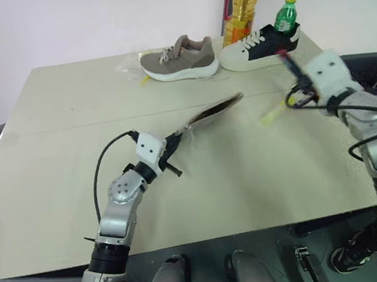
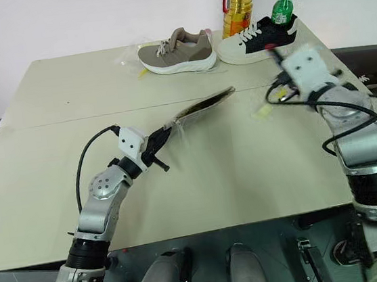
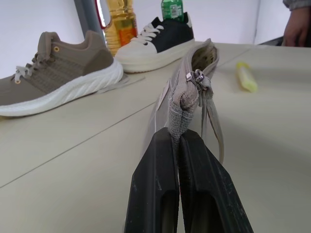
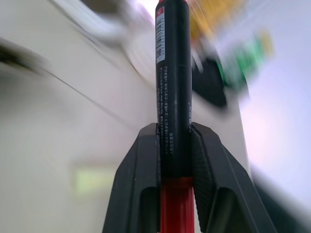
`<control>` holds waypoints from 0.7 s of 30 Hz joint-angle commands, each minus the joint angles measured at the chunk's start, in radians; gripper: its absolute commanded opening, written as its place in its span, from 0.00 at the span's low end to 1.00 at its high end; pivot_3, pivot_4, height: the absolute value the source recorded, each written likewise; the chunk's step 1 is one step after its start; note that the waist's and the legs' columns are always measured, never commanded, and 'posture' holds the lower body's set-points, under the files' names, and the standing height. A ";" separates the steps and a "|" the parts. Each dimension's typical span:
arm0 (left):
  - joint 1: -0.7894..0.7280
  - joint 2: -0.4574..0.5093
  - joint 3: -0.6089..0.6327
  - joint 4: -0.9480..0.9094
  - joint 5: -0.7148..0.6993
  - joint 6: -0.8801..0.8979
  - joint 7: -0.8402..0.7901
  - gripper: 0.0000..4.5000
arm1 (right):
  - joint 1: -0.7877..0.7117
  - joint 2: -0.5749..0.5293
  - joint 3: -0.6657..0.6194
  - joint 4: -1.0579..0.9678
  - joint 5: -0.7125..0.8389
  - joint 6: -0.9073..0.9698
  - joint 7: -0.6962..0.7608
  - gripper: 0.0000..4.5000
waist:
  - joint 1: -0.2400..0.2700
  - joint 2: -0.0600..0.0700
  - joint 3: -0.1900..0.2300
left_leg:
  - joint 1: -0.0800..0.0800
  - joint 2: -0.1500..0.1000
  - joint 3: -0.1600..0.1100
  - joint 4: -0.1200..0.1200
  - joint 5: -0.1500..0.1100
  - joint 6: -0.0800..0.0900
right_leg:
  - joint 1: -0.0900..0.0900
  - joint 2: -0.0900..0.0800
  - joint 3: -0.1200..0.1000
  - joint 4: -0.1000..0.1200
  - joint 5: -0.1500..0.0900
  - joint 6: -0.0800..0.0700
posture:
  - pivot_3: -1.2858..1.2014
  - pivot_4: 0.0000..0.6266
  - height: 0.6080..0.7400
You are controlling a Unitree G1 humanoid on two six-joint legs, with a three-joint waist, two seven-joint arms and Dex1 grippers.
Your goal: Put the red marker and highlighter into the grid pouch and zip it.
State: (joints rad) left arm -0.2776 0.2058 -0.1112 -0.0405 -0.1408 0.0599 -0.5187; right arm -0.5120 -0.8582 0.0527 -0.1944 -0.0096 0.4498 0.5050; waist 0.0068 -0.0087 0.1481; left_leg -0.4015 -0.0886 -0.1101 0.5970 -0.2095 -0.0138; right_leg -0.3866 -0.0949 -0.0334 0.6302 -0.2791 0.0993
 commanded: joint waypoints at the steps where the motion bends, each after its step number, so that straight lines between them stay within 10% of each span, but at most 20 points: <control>1: -0.005 0.007 0.009 -0.046 -0.017 -0.012 -0.009 0.00 | -0.005 -0.039 0.044 0.020 -0.055 -0.179 0.083 0.07 | 0.003 0.000 0.000 | 0.000 0.000 0.000 0.000 0.000 0.000 | 0.000 0.000 0.000 0.000 0.000 0.000 | 0.52 0.24 0.99; 21: 0.006 0.055 -0.007 -0.093 -0.037 0.002 -0.079 0.00 | -0.049 -0.092 0.172 0.192 -0.326 -0.628 0.232 0.07 | 0.006 0.000 0.000 | -0.001 -0.001 0.000 0.001 0.000 0.000 | -0.001 -0.002 0.001 0.000 0.000 0.000 | 0.52 0.24 0.99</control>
State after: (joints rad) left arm -0.2687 0.2470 -0.1097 -0.0825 -0.1744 0.0638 -0.5829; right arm -0.5387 -0.9238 0.2238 0.0052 -0.2931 -0.1137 0.7338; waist 0.0127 -0.0090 0.1483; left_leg -0.4022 -0.0892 -0.1103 0.5978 -0.2095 -0.0141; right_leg -0.3877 -0.0971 -0.0324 0.6301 -0.2788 0.0992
